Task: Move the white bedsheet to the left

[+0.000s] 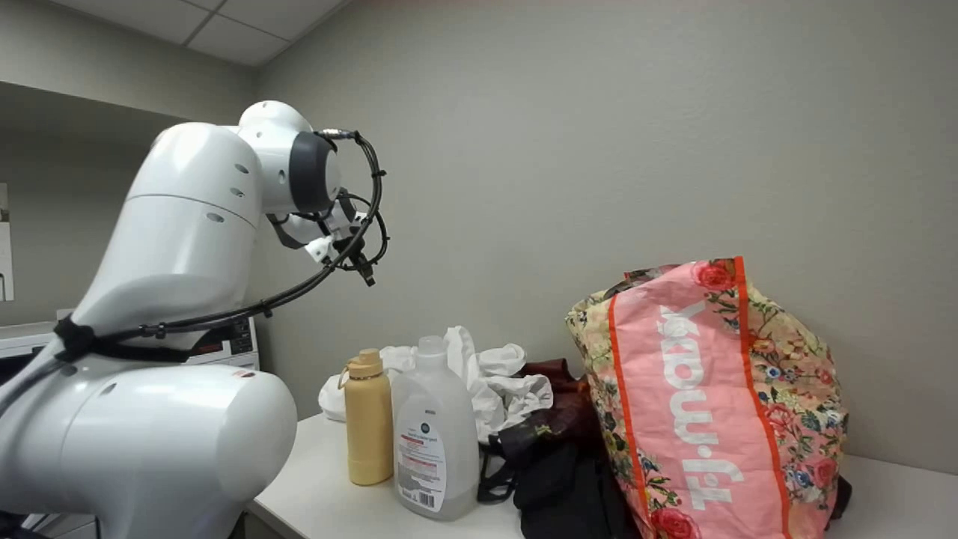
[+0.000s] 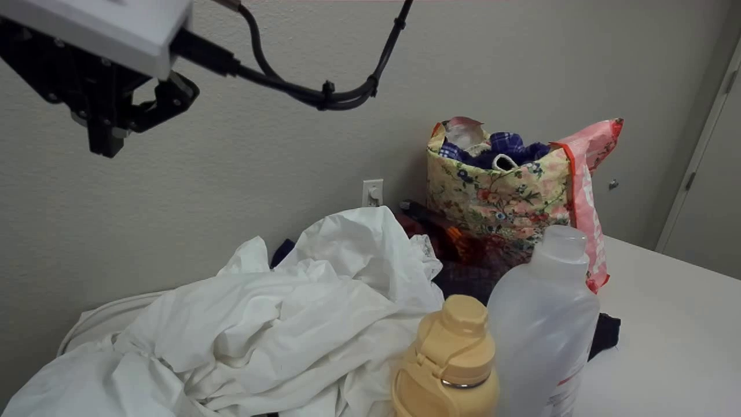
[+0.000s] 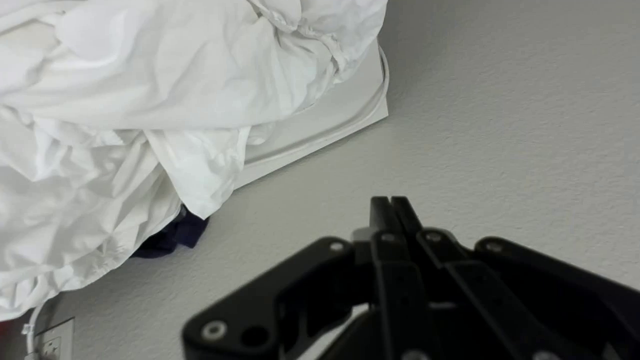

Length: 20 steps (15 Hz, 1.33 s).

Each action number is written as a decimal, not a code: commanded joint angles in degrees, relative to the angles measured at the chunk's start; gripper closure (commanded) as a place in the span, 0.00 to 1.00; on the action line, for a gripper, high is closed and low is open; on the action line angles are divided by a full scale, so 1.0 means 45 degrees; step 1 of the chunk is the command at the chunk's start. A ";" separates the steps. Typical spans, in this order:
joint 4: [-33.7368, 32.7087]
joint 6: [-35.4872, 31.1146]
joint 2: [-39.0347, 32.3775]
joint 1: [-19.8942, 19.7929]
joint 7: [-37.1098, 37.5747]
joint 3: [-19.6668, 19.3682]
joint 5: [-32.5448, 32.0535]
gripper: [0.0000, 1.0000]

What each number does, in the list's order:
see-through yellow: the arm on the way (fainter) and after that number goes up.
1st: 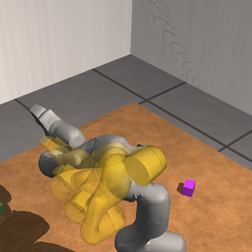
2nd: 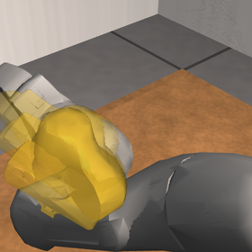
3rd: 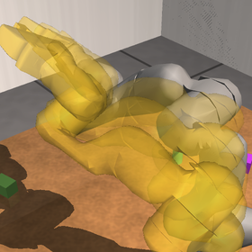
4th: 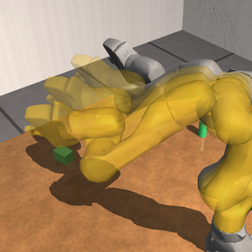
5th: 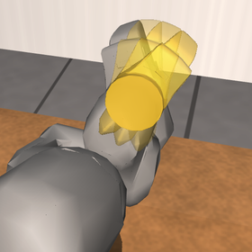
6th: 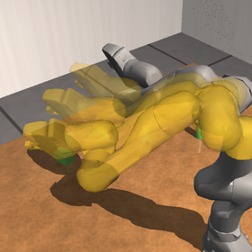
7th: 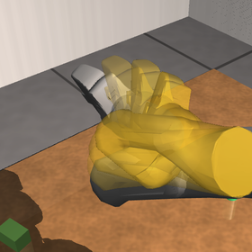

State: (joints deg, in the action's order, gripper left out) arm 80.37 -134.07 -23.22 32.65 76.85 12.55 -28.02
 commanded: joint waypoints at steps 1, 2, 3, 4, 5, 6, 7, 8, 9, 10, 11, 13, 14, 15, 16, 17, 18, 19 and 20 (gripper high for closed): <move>-0.1002 0.0571 -0.0596 0.0548 -0.0001 -0.1023 -0.0749 0.96; -0.1067 0.0630 -0.0659 0.0569 0.0076 -0.1313 -0.0877 0.96; -0.0967 0.0647 -0.0649 0.0370 0.0283 -0.1347 -0.1168 0.97; -0.0912 0.0688 -0.0639 0.0346 0.0372 -0.1622 -0.1319 0.95; -0.0819 0.0757 -0.0609 0.0287 0.0462 -0.1877 -0.1468 0.71; -0.0651 0.0865 -0.0540 0.0213 0.0556 -0.2153 -0.1592 0.69; -0.0547 0.1016 -0.0507 0.0137 0.0592 -0.2379 -0.1644 0.63; -0.0391 0.1222 -0.0451 0.0016 0.0539 -0.2601 -0.1595 0.55; -0.0239 0.1381 -0.0402 -0.0110 0.0528 -0.2798 -0.1511 0.49; 0.0002 0.1571 -0.0306 -0.0261 0.0541 -0.2992 -0.1435 0.42; 0.0194 0.1729 -0.0241 -0.0385 0.0546 -0.3159 -0.1372 0.33; 0.0548 0.2028 -0.0168 -0.0729 0.0513 -0.3422 -0.1193 0.18; 0.0779 0.2135 -0.0118 -0.0917 0.0515 -0.3521 -0.1107 0.11; 0.0903 0.2342 -0.0121 -0.1349 0.0586 -0.3227 -0.1223 0.03; 0.1124 0.2437 -0.0096 -0.1541 0.0598 -0.3231 -0.1182 0.00; 0.1282 0.2584 -0.0116 -0.1732 0.0571 -0.3193 -0.1132 0.00; 0.1490 0.2641 -0.0111 -0.1906 0.0566 -0.3163 -0.1077 0.00; 0.1747 0.2697 -0.0098 -0.2069 0.0512 -0.3098 -0.0941 0.00; 0.1969 0.2750 -0.0100 -0.2204 0.0448 -0.3032 -0.0771 0.00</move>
State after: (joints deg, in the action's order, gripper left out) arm 84.96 -123.37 -25.79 24.43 78.14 -2.58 -33.23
